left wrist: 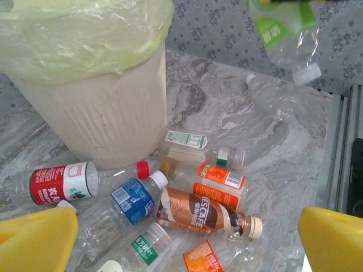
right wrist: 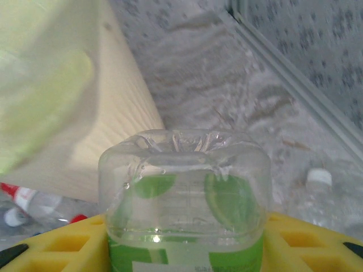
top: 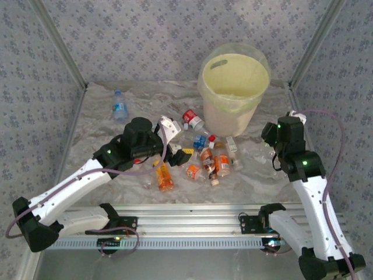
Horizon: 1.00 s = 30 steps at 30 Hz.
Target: Put the plastic bottles in the bin
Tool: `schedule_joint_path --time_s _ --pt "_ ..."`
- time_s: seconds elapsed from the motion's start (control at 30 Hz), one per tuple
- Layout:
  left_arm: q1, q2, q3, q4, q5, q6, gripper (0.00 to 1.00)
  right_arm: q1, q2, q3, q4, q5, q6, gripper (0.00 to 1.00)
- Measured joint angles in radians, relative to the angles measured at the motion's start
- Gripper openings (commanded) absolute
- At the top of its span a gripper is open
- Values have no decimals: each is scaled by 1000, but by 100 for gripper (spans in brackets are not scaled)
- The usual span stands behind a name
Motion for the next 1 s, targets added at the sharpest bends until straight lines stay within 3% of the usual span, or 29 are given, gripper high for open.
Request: schedule_joint_path --time_s 0.5,1.0 --pt "0 3 -5 -1 -11 6 100 159 221 368 127 48 -247 54" --pt "0 4 -5 -7 -52 31 100 169 565 696 168 -50 -452 54"
